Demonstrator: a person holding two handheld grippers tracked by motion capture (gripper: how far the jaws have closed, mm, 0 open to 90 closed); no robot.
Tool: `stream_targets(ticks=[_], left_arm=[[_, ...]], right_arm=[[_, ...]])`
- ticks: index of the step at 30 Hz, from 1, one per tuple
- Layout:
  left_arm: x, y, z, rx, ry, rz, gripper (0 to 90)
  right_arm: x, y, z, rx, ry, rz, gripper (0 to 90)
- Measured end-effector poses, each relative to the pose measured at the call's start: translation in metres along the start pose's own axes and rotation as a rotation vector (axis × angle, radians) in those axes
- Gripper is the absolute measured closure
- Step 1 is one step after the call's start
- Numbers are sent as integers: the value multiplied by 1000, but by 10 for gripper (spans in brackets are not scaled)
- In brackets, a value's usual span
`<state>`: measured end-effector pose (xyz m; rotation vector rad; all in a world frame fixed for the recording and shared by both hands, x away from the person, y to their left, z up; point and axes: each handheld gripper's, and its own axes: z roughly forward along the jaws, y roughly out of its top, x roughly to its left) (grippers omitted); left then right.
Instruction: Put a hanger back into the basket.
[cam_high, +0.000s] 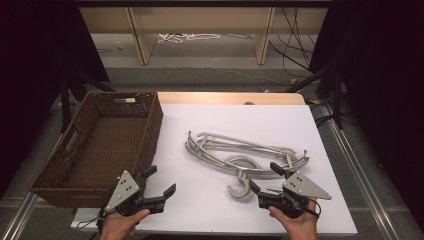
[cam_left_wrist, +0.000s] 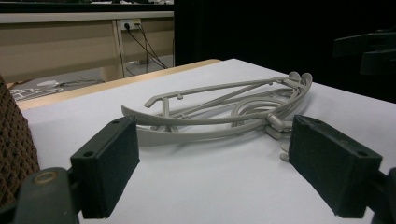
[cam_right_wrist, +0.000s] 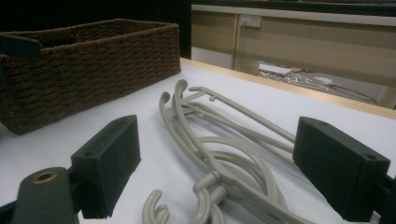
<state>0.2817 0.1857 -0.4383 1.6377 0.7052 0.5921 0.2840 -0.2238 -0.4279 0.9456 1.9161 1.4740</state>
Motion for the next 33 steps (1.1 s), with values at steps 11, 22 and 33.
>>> stream_targets(ticks=[11, 22, 33], left_arm=[[-1, -1, 0, -11, -11, -19, 161], [0, 0, -1, -3, -3, 0, 161], [0, 0, -2, -4, -1, 1, 161]], right_arm=[[-2, 1, 0, 1, 3, -19, 160], [-6, 1, 0, 43, 10, -49, 171], [-18, 4, 1, 121, 12, -180, 234]])
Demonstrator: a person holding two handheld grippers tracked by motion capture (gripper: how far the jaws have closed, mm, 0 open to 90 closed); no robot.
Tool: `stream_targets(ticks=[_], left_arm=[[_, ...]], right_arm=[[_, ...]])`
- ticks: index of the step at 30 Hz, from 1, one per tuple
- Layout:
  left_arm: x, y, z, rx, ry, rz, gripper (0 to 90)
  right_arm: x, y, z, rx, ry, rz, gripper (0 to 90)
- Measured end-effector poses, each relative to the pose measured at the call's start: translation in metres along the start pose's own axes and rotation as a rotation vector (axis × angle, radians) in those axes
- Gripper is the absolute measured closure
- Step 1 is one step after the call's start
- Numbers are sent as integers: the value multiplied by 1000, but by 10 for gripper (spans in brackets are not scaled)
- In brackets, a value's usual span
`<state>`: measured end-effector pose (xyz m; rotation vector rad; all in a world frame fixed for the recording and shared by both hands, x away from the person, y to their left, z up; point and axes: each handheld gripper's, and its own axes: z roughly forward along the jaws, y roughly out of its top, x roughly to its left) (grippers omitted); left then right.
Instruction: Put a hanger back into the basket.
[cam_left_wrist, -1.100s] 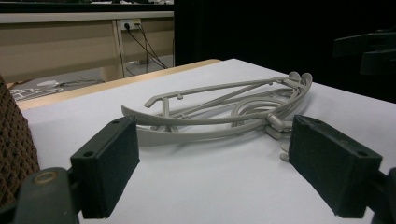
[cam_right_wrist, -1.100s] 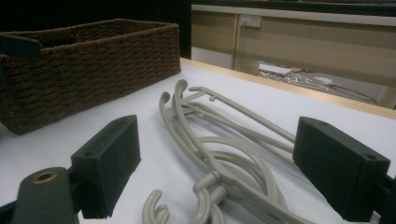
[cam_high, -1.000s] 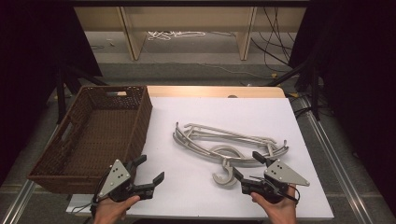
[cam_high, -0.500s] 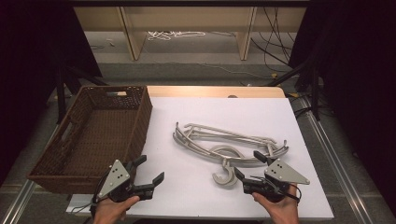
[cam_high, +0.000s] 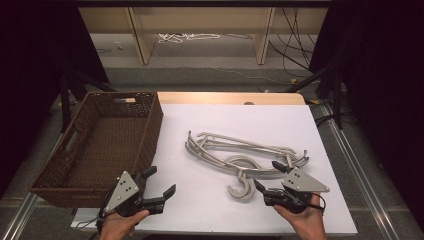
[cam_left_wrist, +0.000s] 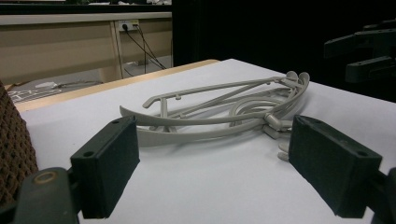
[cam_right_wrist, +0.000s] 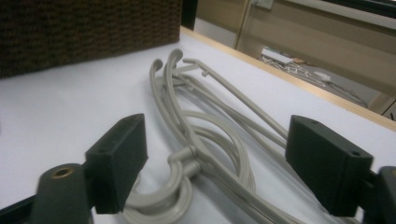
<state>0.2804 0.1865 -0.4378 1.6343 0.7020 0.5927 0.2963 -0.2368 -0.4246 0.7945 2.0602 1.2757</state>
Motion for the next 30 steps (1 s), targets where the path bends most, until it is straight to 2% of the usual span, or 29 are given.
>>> stream_targets(ticks=[2, 7, 8, 12, 16, 17, 19, 21, 22, 23, 27, 28, 29, 30], left_arm=[[0, 0, 0, 1, -1, 2, 161], [0, 0, 0, 2, 2, 4, 162], [0, 0, 0, 2, 2, 5, 162], [0, 0, 0, 3, -2, 5, 162], [0, 0, 0, 3, -1, 4, 162], [0, 0, 0, 2, 0, 0, 162], [1, 0, -1, -2, 1, -6, 162], [1, 0, -1, -1, 1, -6, 162], [1, 0, -1, 0, 1, -8, 162], [1, 0, -1, -1, 1, -8, 162], [1, 0, -1, 6, -2, 5, 162], [0, -1, 0, 0, -1, -13, 162], [0, -1, 0, -2, -1, -14, 162], [0, -1, 0, -2, -1, -12, 162]], right_arm=[[-3, 1, 2, 20, 8, -24, 238], [-15, 2, 7, 116, 38, -82, 256], [-15, 2, 7, 116, 38, -82, 256], [-24, 2, 15, 188, 64, -119, 268], [-30, 4, 22, 214, 75, -137, 280], [-34, 5, 27, 252, 86, -152, 279], [-36, 5, 30, 269, 83, -155, 280], [-40, 4, 37, 315, 94, -187, 300], [-40, 4, 37, 315, 94, -187, 300], [-41, 4, 39, 333, 94, -215, 307], [-41, 4, 45, 395, 97, -271, 349], [-42, 3, 47, 406, 99, -282, 362], [-43, 2, 50, 437, 123, -304, 380], [-43, 2, 50, 437, 123, -304, 380]])
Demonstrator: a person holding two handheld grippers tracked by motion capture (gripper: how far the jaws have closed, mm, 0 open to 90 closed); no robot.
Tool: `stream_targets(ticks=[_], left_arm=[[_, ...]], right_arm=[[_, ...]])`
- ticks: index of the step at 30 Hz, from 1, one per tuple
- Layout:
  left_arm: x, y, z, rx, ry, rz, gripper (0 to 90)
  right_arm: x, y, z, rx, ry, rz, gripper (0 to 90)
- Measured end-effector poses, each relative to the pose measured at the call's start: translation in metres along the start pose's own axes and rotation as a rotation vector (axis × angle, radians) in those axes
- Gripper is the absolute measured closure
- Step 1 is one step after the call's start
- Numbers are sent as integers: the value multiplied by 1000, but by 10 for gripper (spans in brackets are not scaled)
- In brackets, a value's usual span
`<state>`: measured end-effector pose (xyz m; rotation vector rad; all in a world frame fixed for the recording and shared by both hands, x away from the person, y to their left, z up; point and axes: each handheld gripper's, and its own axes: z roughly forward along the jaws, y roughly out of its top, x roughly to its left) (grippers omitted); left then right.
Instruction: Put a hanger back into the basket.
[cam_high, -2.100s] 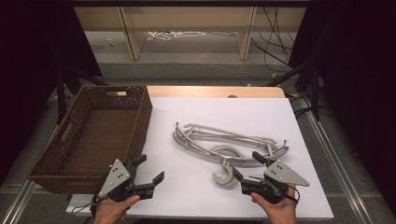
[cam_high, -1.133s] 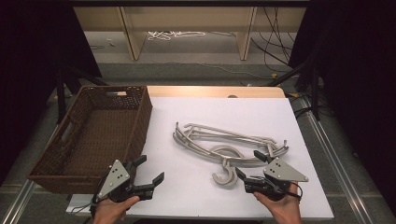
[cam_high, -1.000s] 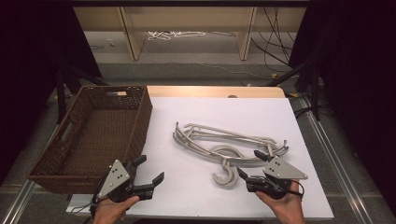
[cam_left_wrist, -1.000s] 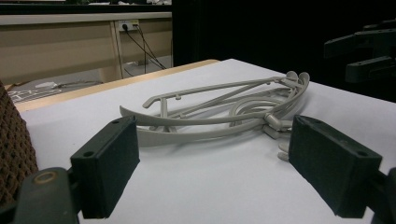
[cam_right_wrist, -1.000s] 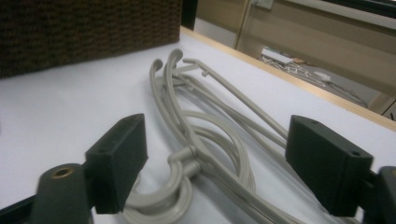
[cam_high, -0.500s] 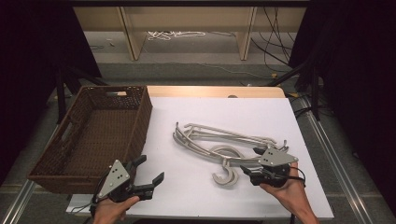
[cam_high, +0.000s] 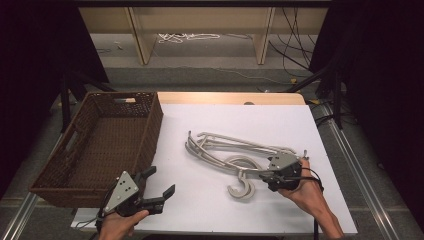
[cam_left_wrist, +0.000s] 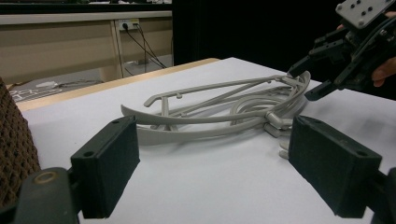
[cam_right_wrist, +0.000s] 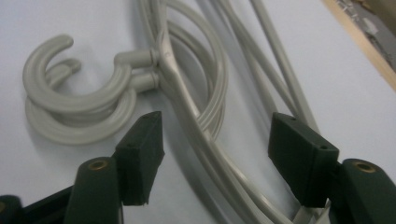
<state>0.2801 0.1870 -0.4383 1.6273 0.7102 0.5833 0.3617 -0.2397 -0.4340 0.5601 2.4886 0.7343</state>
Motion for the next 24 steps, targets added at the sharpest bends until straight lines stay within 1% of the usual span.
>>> stream_targets(ticks=[1, 3, 4, 6, 9, 10, 12, 13, 14, 15, 16, 17, 18, 19, 20, 21, 22, 23, 24], left_arm=[[1, 0, 0, 7, 0, 8, 162], [0, 0, 0, 6, 1, 1, 162], [1, 0, 0, 5, 2, 6, 162], [0, 0, 0, 3, 0, -1, 162], [0, 0, 0, 2, 0, -2, 163], [0, 0, 0, 3, 1, -2, 163], [1, 0, -1, 11, 0, 11, 163], [0, 0, -1, 9, 0, 1, 163], [1, 0, 0, 8, 0, 11, 163], [1, 0, 0, 11, 1, 14, 164], [1, -1, 1, 6, -3, 5, 164], [0, -1, 1, 2, -8, -10, 164], [-1, -1, 1, 4, -6, -15, 163], [0, -1, 1, 1, -8, -10, 164], [0, -1, 1, 0, -8, -7, 165], [-1, -2, 1, 2, -7, -17, 164], [0, -1, 1, 10, -3, -5, 164], [0, -1, 0, 17, 1, 0, 165], [0, -1, 1, 10, -2, -5, 164]], right_arm=[[0, 0, 2, 12, 7, 1, 386], [-2, 0, 7, 42, 22, -20, 411], [-3, -1, 9, 50, 28, -28, 419], [-5, -1, 14, 68, 32, -46, 454], [-8, 0, 20, 100, 41, -82, 492], [-8, 0, 21, 103, 44, -93, 506], [-9, 1, 24, 110, 57, -112, 546], [-9, 1, 25, 121, 60, -120, 560], [-10, 1, 27, 114, 60, -131, 572], [-11, 1, 29, 123, 70, -137, 592], [-12, 1, 31, 130, 76, -147, 612], [-12, 1, 32, 138, 84, -143, 622], [-12, 1, 33, 140, 85, -155, 637], [-12, 0, 34, 147, 98, -172, 661], [-12, 0, 35, 149, 94, -174, 671], [-12, 0, 36, 149, 87, -189, 692], [-13, 1, 36, 150, 80, -217, 709], [-15, 1, 35, 156, 85, -246, 717], [-14, 2, 35, 154, 91, -250, 728]])
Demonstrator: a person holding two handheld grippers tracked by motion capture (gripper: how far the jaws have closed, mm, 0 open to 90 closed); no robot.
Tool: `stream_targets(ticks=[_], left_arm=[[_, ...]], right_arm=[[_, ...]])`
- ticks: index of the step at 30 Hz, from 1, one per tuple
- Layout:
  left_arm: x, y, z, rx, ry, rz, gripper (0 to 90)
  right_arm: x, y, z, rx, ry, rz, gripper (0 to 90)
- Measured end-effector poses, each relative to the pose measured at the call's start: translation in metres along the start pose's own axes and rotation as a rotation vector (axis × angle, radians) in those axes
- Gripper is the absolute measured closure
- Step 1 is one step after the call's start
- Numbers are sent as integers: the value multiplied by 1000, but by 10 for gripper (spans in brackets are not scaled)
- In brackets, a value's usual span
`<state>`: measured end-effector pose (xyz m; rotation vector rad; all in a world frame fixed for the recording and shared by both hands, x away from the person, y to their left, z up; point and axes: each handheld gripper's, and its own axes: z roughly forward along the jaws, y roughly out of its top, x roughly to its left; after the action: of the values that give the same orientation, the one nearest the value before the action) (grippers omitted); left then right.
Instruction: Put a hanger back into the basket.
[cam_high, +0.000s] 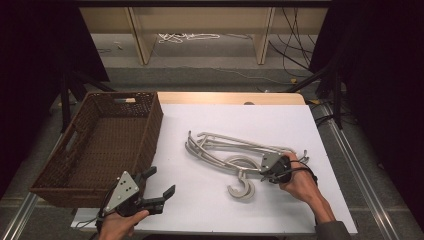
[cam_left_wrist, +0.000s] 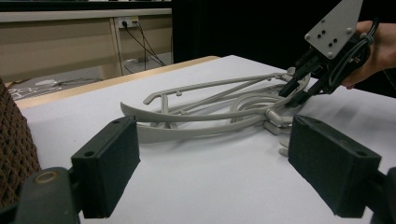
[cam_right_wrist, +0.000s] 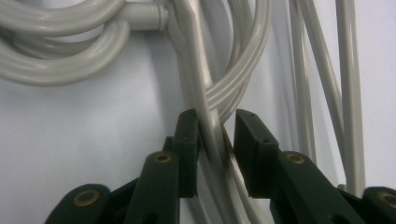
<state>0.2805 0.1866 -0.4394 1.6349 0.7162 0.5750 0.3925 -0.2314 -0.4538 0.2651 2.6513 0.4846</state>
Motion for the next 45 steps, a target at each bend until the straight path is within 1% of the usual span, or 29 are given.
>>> stream_targets(ticks=[1, 2, 3, 4, 6, 7, 8, 10, 11, 12, 13, 14, 15, 20, 21, 24, 25, 26, 27, 29, 32, 33, 34, 36, 37, 39, 40, 41, 45], left_arm=[[0, 0, 1, -6, -3, -8, 165], [0, 0, 0, 7, 4, 7, 165], [0, 0, 0, 8, 1, 5, 165], [-1, 0, 0, -4, -5, -15, 165], [2, 1, -2, -1, 6, 13, 166], [3, 1, -2, -1, 10, 7, 166], [4, 1, -2, 0, 11, 18, 166], [4, 1, -2, -14, 5, 8, 166], [2, 1, -3, -5, 12, 0, 166], [2, 1, -1, -18, 0, 7, 166], [2, 1, -2, 2, 8, 18, 166], [1, 1, -2, 0, 8, 5, 166], [1, 1, -2, 0, 7, 11, 166], [2, 1, -2, 3, 9, 23, 168], [1, 1, -2, 0, 11, 9, 169], [0, 1, -1, 12, 11, 34, 173], [-1, 1, 0, 6, 6, 40, 174], [-2, 1, -1, 16, 13, 37, 177], [-3, 1, 1, 18, 9, 52, 179], [-7, 2, 3, 28, 7, 61, 184], [-12, 3, 7, 41, -10, 103, 183], [-14, 3, 8, 41, -15, 106, 183], [-14, 4, 8, 44, -17, 116, 183], [-17, 4, 10, 45, -22, 125, 182], [-17, 5, 11, 46, -23, 129, 182], [-18, 6, 14, 52, -27, 141, 179], [-19, 6, 16, 54, -28, 142, 177], [-19, 7, 18, 58, -28, 149, 176], [-25, 7, 30, 93, -39, 190, 173]], right_arm=[[-1, 0, -1, 5, -1, -27, 745], [1, 1, -1, -2, 2, -28, 757], [1, 1, -2, 1, 0, -61, 776], [2, 2, -4, -1, -4, -71, 802], [2, 3, -8, -10, -9, -96, 816], [1, 4, -11, -22, -28, -119, 819], [0, 4, -13, -29, -34, -130, 822], [-1, 5, -17, -36, -40, -148, 825], [0, 5, -18, -34, -52, -147, 825], [-1, 5, -20, -35, -66, -164, 826], [-1, 5, -20, -35, -71, -181, 826], [-1, 5, -22, -36, -91, -192, 827], [-1, 6, -23, -38, -98, -201, 826], [-2, 8, -31, -58, -120, -219, 827], [-1, 9, -32, -60, -132, -219, 828], [-2, 9, -37, -73, -127, -230, 827], [0, 10, -40, -72, -136, -218, 827], [0, 10, -41, -80, -135, -231, 828], [0, 11, -42, -83, -145, -233, 827], [1, 11, -45, -92, -141, -231, 828], [3, 13, -49, -111, -138, -233, 828], [5, 13, -50, -109, -142, -232, 828], [6, 15, -49, -115, -142, -255, 828], [8, 15, -50, -112, -143, -251, 827], [9, 16, -50, -113, -131, -248, 828], [12, 19, -50, -124, -134, -268, 828], [14, 21, -51, -122, -129, -261, 828], [14, 22, -50, -131, -131, -283, 828], [18, 27, -52, -136, -123, -302, 828]])
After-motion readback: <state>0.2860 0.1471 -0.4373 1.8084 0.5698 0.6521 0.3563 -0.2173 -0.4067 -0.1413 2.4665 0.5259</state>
